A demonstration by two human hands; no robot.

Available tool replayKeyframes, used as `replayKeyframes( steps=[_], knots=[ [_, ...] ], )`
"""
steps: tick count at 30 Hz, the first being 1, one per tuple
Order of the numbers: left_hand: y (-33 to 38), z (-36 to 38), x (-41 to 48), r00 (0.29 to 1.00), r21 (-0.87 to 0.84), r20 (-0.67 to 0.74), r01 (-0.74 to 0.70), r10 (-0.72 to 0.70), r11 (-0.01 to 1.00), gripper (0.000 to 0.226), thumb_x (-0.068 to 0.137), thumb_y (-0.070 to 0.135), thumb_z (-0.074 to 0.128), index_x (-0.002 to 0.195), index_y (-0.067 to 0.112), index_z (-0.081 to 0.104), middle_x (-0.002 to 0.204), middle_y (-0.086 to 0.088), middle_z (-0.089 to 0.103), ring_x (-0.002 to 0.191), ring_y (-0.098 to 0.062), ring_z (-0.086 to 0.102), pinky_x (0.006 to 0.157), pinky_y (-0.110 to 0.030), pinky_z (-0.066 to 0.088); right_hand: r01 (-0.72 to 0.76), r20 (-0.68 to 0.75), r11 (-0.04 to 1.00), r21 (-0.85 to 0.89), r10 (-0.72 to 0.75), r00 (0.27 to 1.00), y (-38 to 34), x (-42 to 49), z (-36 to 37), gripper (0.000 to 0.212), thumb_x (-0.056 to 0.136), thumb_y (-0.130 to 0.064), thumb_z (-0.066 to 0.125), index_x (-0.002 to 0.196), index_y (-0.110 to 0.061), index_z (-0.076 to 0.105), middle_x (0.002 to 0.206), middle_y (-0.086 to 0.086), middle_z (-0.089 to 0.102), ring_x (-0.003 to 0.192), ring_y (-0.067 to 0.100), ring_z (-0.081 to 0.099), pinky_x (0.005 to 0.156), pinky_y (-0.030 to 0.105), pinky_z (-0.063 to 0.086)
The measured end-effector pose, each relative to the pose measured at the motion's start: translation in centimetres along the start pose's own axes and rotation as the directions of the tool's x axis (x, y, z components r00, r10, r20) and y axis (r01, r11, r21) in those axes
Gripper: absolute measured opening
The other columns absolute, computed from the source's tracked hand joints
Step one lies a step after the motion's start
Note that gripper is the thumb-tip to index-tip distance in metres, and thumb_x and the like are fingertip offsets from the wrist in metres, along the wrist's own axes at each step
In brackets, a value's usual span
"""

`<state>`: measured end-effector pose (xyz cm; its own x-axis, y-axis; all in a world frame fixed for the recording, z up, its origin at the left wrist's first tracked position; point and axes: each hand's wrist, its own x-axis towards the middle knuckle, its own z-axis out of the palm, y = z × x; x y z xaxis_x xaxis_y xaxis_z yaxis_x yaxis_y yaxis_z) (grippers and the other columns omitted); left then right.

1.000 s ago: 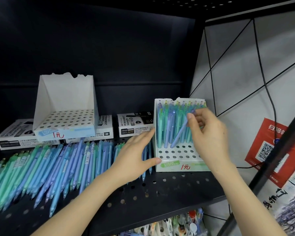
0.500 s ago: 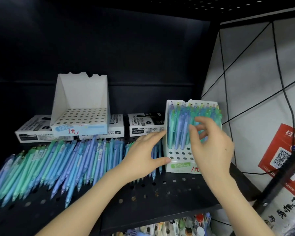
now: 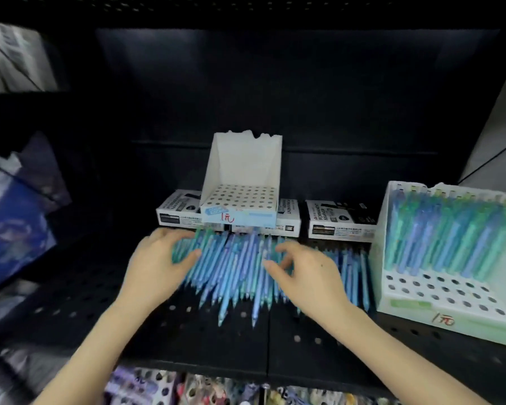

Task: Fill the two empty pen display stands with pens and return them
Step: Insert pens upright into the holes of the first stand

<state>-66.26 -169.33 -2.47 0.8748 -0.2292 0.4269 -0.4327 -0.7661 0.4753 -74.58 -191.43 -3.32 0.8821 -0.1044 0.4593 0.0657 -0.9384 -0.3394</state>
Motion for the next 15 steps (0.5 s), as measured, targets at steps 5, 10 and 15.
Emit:
replayKeyframes(
  steps=[5, 10, 15],
  knots=[
    [-3.5, -1.8, 0.5, 0.945, 0.131, 0.081, 0.306, -0.318, 0.943, 0.065, 0.081, 0.05, 0.062, 0.135, 0.018, 0.045, 0.127, -0.019, 0.05, 0.113, -0.034, 0.052, 0.093, -0.039, 0.043, -0.057, 0.066, 0.968, -0.245, 0.075, 0.995, -2.1, 2.0, 1.9, 0.08, 0.082, -0.074, 0.034, 0.139, -0.018, 0.032, 0.095, 0.0, 0.059, 0.072, 0.015, 0.057, 0.052, 0.027, 0.044],
    [-4.3, -1.6, 0.6, 0.886, -0.207, 0.249, 0.444, -0.392, 0.872, 0.072, 0.075, 0.033, 0.076, 0.137, 0.016, 0.042, 0.133, -0.014, 0.049, 0.119, -0.026, 0.05, 0.098, -0.039, 0.043, -0.101, 0.024, 0.977, -0.187, 0.108, 0.994, -2.5, 1.5, 2.7, 0.082, 0.082, -0.073, 0.036, 0.144, -0.019, 0.026, 0.113, 0.002, 0.058, 0.087, 0.015, 0.06, 0.054, 0.025, 0.041],
    [-4.3, -1.4, 0.9, 0.856, -0.361, 0.255, 0.515, -0.449, 0.777, 0.081, 0.068, 0.016, 0.082, 0.138, 0.014, 0.041, 0.121, -0.012, 0.053, 0.107, -0.022, 0.053, 0.092, -0.033, 0.044, -0.147, 0.005, 0.988, -0.052, 0.148, 0.989, -2.5, 1.3, 2.9, 0.071, 0.083, -0.065, 0.047, 0.136, -0.02, 0.038, 0.068, -0.008, 0.055, 0.063, 0.01, 0.055, 0.047, 0.023, 0.04]
  ],
)
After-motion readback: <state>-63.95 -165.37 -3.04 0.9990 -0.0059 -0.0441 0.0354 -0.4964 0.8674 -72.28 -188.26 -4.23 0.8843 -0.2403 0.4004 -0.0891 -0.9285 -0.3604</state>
